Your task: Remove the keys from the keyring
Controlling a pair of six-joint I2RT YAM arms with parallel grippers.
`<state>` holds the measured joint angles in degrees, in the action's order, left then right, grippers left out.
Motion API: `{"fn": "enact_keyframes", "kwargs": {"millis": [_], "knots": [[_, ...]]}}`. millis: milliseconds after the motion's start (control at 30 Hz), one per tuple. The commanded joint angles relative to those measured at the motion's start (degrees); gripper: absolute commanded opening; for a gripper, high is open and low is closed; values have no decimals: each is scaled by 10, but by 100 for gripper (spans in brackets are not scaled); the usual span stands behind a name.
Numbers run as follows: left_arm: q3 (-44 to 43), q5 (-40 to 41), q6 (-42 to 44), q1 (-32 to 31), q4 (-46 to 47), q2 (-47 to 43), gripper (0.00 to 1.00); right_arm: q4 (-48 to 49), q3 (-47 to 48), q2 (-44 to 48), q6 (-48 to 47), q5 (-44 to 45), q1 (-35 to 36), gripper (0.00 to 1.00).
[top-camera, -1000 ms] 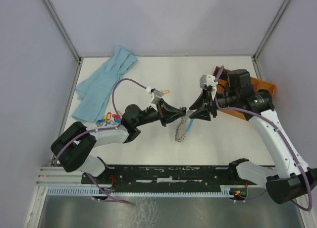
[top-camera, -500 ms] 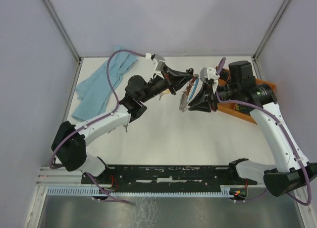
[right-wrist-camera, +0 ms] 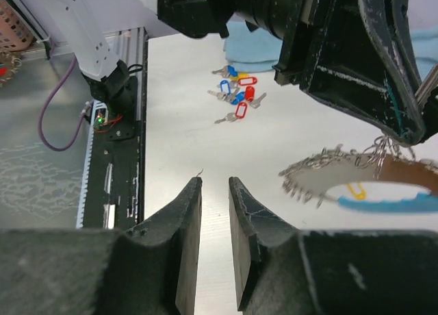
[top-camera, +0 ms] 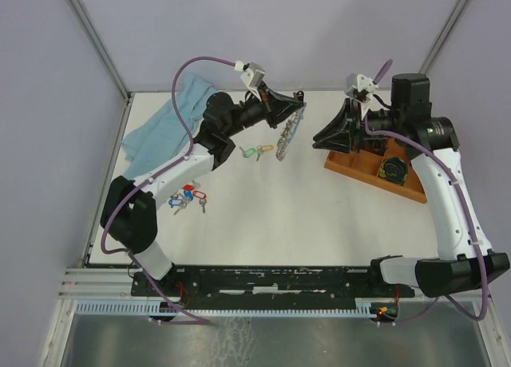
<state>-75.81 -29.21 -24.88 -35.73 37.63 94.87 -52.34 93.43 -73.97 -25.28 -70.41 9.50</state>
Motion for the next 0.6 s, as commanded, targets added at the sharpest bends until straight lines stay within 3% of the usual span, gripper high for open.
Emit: {"fn": "enact_keyframes", "kwargs": {"millis": [0, 100, 167, 567], "knots": [[-10, -48, -16, 0, -5, -15, 3, 145, -71, -26, 133, -59, -12, 30], [3, -49, -23, -1, -3, -25, 3, 279, -122, -34, 257, -50, -12, 30], [5, -48, -31, -1, -2, -26, 3, 312, -139, -36, 286, -29, -11, 30], [5, -51, -65, -6, 8, -17, 3, 412, -202, -18, 327, 54, -12, 29]]}}
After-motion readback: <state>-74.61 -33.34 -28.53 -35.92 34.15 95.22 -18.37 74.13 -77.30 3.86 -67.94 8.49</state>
